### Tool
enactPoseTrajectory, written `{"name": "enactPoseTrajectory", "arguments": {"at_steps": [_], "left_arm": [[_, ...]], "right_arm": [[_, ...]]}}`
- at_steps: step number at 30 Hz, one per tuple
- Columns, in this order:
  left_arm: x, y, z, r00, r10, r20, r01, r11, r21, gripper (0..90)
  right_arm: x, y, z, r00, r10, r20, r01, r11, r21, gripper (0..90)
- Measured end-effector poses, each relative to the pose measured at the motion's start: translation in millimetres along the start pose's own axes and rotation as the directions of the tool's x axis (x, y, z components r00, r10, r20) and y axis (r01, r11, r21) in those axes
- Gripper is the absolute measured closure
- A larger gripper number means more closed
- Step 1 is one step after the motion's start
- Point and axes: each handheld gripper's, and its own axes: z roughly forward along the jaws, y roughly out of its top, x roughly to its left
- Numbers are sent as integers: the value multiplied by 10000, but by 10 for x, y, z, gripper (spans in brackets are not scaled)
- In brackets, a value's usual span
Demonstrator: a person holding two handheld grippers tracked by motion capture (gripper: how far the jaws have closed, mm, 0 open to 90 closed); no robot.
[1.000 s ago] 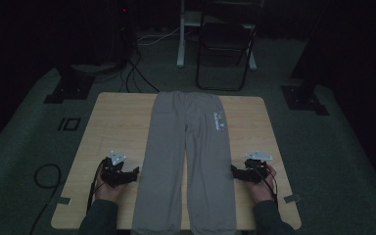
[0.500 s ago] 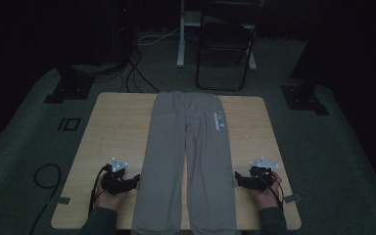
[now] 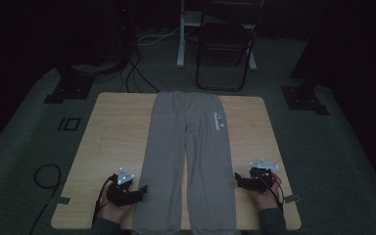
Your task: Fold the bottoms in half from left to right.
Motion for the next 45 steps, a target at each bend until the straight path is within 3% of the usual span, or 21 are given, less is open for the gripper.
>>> {"name": "enactPoseTrajectory", "arguments": {"at_steps": [2,5,10,15,17,21,23,25,28,30,31,32,33,35,36,37,38,39,41,42,45], "left_arm": [[-58,4,10,9991,398,-154,-397,9992,50,377],[-145,29,23,9974,693,178,-693,9976,5,491],[-143,144,91,9933,439,1069,-462,9988,190,860],[-199,304,92,9755,176,2195,-109,9994,-313,881],[-277,412,103,9670,298,2532,-165,9984,-544,881],[-516,721,130,9438,861,3190,-553,9930,-1043,882],[-691,909,140,9274,1285,3513,-876,9876,-1301,883],[-911,1104,174,9092,1740,3783,-1224,9801,-1565,883],[-1284,1352,326,8759,2511,4120,-1975,9657,-1686,885],[-1557,1444,511,8480,2777,4514,-2369,9605,-1459,886],[-1557,1444,511,8480,2777,4514,-2369,9605,-1459,886],[-1726,1454,658,8345,2912,4678,-2655,9564,-1217,885],[-1792,1445,732,8234,2954,4845,-2789,9543,-1078,884],[-1856,1409,813,8139,3042,4949,-2966,9501,-963,832],[-1835,1395,798,8123,3036,4981,-2935,9506,-1008,730],[-1835,1395,798,8123,3036,4981,-2935,9506,-1008,689],[-1697,1378,702,8243,2886,4871,-2632,9570,-1217,636],[-1605,1370,642,8322,2887,4735,-2572,9573,-1316,601],[-1403,1337,529,8581,2819,4292,-2418,9592,-1464,586],[-1297,1308,479,8747,2769,3978,-2362,9602,-1489,578],[-984,1164,389,9174,2508,3091,-2178,9663,-1376,577]], "right_arm": [[0,0,0,10000,5,0,-5,10000,-1,135],[0,0,0,10000,5,0,-5,10000,0,135],[0,0,0,10000,4,-2,-4,10000,-1,135],[0,0,0,10000,5,-3,-5,10000,-1,135],[0,2,2,10000,-4,-17,4,10000,-3,134],[0,2,2,10000,-6,-19,6,10000,-7,135],[0,2,2,10000,-5,-20,5,10000,-5,135],[-1,2,2,10000,-13,-24,13,10000,-3,135],[-1,3,4,10000,-35,-33,35,10000,-7,135],[-1,3,4,10000,-27,-35,27,10000,-6,135],[0,3,4,10000,-12,-37,12,10000,-5,135],[0,3,3,10000,-13,-37,13,10000,-2,135],[-1,3,4,10000,-23,-36,23,10000,-5,135],[0,3,4,10000,-13,-35,13,10000,-14,135],[0,3,4,10000,-12,-35,12,10000,-14,135],[0,3,4,10000,-12,-35,12,10000,-14,135],[1,2,2,10000,-31,-42,31,10000,-7,137],[4,0,0,10000,-49,-58,49,10000,-10,139],[14,-3,-6,9999,-94,-128,93,9999,-59,165],[24,-1,-13,9999,-90,-145,90,10000,-41,195],[70,18,-49,9993,-180,-332,180,9998,-1,332]]}}
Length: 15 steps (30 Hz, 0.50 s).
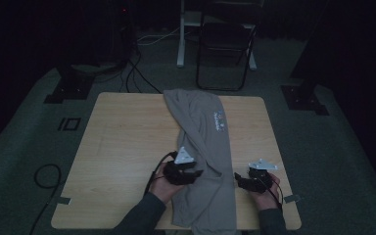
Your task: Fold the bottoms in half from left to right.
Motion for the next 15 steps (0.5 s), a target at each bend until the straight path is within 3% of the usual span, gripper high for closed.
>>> {"name": "enactPoseTrajectory", "arguments": {"at_steps": [3,6,7,8,9,11,14,15], "left_arm": [[192,-261,-122,9967,-340,-735,352,9993,154,577],[340,-528,-216,9883,-642,-1382,684,9973,262,577],[378,-601,-245,9842,-748,-1605,806,9963,300,576],[378,-601,-245,9842,-748,-1605,806,9963,300,572],[443,-716,-293,9765,-906,-1957,982,9947,297,572],[492,-794,-328,9705,-973,-2204,1048,9942,226,567],[530,-859,-341,9657,-1139,-2333,1198,9927,110,566],[563,-919,-342,9610,-1453,-2355,1491,9888,-16,566]], "right_arm": [[105,65,-61,9991,-217,-354,205,9992,-339,391],[280,178,-164,9941,-671,-853,585,9934,-988,444],[347,213,-195,9905,-857,-1077,727,9902,-1188,460],[347,213,-195,9905,-857,-1077,727,9902,-1188,460],[488,267,-235,9828,-1115,-1472,901,9854,-1448,489],[603,295,-245,9742,-1307,-1839,1022,9824,-1565,500],[814,319,-185,9490,-1927,-2497,1623,9771,-1372,487],[859,321,-159,9430,-2131,-2557,1847,9741,-1306,465]]}}
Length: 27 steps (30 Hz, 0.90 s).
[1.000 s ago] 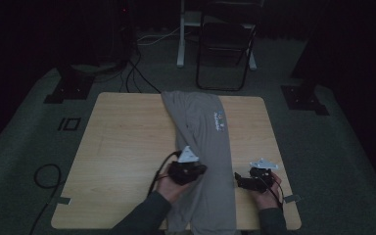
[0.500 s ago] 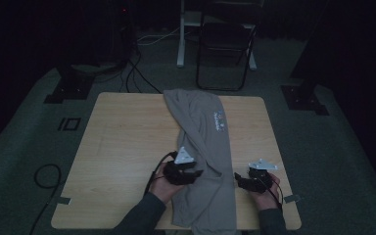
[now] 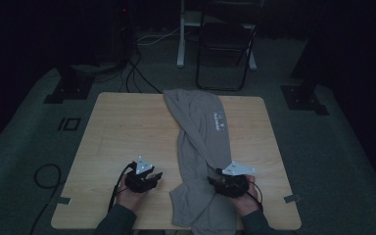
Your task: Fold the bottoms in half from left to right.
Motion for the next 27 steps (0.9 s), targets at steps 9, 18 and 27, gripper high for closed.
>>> {"name": "enactPoseTrajectory", "arguments": {"at_steps": [9,18,27], "left_arm": [[38,-54,52,9993,-347,100,347,9994,7,561],[52,-57,51,9987,-462,194,463,9989,-25,560],[61,-53,54,9983,-520,258,521,9986,-30,554]], "right_arm": [[-6,6,304,9912,-541,-1207,751,9813,1770,815],[-285,-224,-409,9976,28,-685,-1,9993,387,892],[-414,-434,-460,9976,664,-175,-644,9931,980,602]]}}
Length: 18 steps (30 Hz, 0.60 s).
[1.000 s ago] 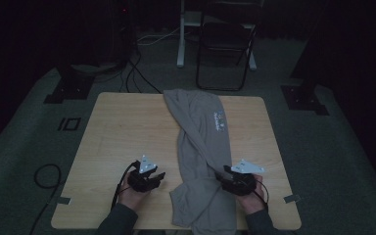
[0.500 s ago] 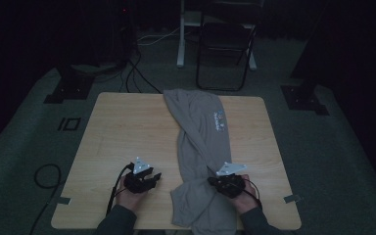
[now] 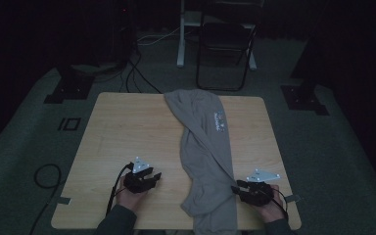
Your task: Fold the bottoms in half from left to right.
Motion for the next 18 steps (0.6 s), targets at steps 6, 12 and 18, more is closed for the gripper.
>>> {"name": "enactPoseTrajectory", "arguments": {"at_steps": [6,12,18], "left_arm": [[0,0,0,10000,20,24,-20,10000,12,549],[-3,0,0,10000,30,7,-30,10000,11,548],[-8,0,1,10000,63,-11,-63,10000,16,546]], "right_arm": [[169,270,244,9976,-270,-635,261,9996,-147,564],[274,366,489,9945,-347,-987,357,9993,85,535],[327,450,635,9932,-529,-1040,545,9984,125,515]]}}
